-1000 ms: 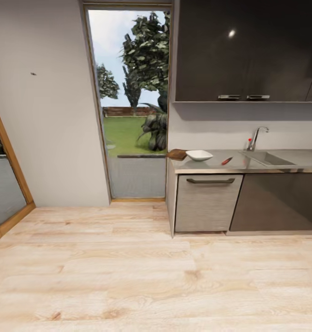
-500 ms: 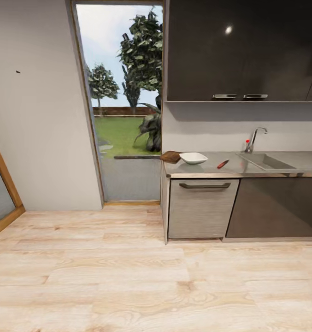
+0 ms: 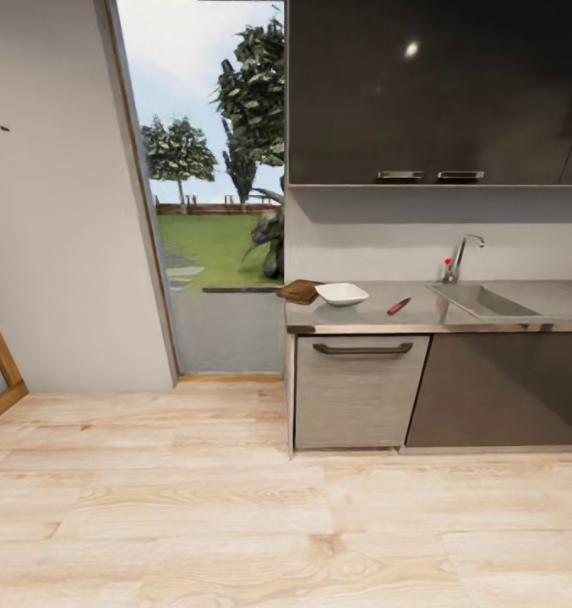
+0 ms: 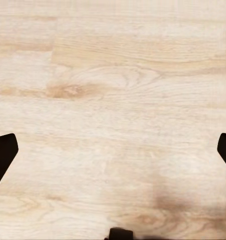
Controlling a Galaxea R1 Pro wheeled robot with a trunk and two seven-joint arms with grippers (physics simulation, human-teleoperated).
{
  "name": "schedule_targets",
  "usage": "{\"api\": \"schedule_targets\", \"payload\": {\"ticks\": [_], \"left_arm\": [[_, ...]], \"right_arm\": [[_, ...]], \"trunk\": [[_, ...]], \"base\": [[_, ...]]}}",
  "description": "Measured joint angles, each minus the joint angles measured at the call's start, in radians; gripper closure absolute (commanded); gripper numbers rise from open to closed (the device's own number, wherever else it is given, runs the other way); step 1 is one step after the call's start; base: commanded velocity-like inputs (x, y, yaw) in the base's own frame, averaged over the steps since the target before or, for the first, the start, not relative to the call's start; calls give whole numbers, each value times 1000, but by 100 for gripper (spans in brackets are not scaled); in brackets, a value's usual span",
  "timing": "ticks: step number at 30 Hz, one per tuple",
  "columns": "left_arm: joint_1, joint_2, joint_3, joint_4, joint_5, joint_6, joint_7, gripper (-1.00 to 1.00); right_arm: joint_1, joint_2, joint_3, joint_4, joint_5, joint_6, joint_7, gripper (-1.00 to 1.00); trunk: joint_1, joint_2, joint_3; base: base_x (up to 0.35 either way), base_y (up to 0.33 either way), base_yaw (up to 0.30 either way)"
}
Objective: In the kitchen, take the Vidalia onion out of the sink, dice it on the chopping board with the paring knife, put the diced onion into the bowl on the countertop, then place both the paring knife and the chopping board into the sink.
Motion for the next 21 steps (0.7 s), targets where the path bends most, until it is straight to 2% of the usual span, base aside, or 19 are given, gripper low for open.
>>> {"api": "schedule_targets", "payload": {"ticks": [21], "left_arm": [[0, 0, 0, -1, 0, 0, 0, -100]], "right_arm": [[0, 1, 1, 0, 0, 0, -1, -100]], "trunk": [[0, 0, 0]], "base": [[157, -219, 0]]}}
